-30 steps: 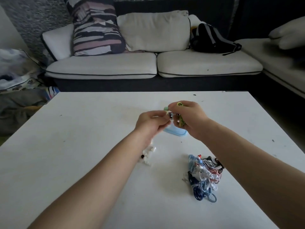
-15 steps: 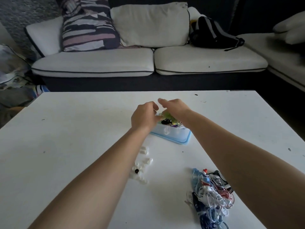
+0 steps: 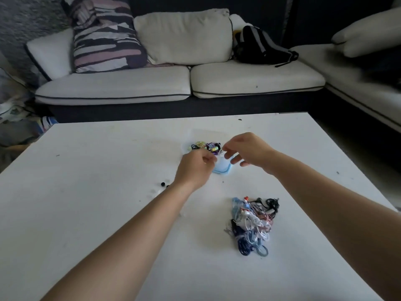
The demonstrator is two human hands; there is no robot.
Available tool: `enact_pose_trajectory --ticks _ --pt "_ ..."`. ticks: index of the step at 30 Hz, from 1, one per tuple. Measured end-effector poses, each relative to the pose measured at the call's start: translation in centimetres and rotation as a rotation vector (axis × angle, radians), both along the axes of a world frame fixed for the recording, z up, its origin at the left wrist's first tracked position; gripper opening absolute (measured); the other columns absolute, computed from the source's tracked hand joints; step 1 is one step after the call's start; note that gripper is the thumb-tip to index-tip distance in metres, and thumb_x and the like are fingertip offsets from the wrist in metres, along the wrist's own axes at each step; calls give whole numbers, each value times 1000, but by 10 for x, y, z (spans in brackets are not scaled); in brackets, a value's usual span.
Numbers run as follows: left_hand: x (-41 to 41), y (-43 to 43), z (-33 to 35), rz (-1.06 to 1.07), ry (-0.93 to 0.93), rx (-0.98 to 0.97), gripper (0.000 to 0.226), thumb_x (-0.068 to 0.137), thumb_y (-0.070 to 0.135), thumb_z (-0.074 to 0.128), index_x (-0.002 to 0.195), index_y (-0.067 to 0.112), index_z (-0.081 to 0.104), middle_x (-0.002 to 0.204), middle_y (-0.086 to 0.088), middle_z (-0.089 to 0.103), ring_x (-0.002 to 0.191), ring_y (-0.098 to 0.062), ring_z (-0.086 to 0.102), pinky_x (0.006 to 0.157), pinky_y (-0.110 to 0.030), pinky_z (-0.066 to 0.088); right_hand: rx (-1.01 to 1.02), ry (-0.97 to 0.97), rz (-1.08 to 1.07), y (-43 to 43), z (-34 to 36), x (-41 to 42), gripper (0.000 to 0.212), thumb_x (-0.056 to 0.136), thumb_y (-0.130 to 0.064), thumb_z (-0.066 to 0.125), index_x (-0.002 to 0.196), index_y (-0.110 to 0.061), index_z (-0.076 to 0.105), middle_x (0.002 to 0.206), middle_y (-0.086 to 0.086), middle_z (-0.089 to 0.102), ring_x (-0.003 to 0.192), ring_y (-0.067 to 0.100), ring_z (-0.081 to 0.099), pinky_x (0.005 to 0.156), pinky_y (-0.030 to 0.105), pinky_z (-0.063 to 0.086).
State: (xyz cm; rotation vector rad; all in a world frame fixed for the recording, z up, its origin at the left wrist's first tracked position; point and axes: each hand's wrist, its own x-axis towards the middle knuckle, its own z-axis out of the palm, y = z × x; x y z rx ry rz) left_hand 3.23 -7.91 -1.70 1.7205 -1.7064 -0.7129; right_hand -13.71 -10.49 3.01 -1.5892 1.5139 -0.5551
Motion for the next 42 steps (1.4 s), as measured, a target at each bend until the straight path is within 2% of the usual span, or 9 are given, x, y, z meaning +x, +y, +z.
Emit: enact_pose_trajectory --ticks 5,10,14,19,27,31,33,37,42 --pt "-38 47 -7 -205 -49 221 15 88 31 60 96 26 72 97 10 71 93 -9 64 80 -23 48 38 146 75 48 -16 -54 16 94 -18 59 99 -14 73 93 1 76 76 15 69 68 30 51" --pt "-55 74 -12 -290 44 343 13 93 34 58 99 29 68 83 13 64 78 -8 60 67 -21 45 0 193 268 80 -24 -75 12 83 -14 70 90 -21 76 87 -6 75 72 1 66 63 11 46" --pt "-50 83 -17 -251 184 379 16 92 20 54 93 29 66 94 2 70 81 -19 65 72 -36 53 40 365 408 93 -33 -65 29 69 -38 87 91 -28 72 81 -17 69 69 -4 61 67 17 45" --pt "-40 87 -10 -144 354 434 15 96 13 53 104 15 65 103 -10 70 73 -18 64 60 -26 50 -76 487 440 95 -32 -50 23 74 -35 81 91 -29 68 88 -16 66 86 7 64 78 25 52" --pt "-16 89 10 -123 387 433 14 95 17 57 105 17 67 105 -7 72 76 -15 64 64 -26 51 -45 232 357 84 -18 -64 15 83 -12 73 84 -26 78 75 -8 75 74 6 70 73 20 54" --pt "-12 95 14 -141 386 388 20 95 21 57 110 26 69 114 5 70 101 -10 60 86 -33 50 -18 -53 247 86 -9 -60 12 89 -7 69 87 -17 77 77 0 74 69 12 67 64 23 53" --pt "-13 100 21 -101 543 446 23 97 29 54 116 24 68 119 4 69 112 -15 59 95 -40 49 80 -259 186 88 -5 -53 11 91 -4 67 90 -11 75 80 6 71 74 16 68 67 28 54" --pt "-7 111 42 -49 986 577 32 103 33 41 109 13 66 116 -15 70 98 -31 67 80 -39 55 247 -579 46 95 4 -31 13 91 3 61 90 -7 69 86 16 67 80 25 69 72 34 57" --pt "5 111 46 58 1053 500 34 100 34 48 112 9 68 103 -15 72 89 -31 70 74 -35 58 190 -632 -18 104 5 -8 19 88 7 65 95 -11 64 85 8 68 79 23 71 66 35 62"
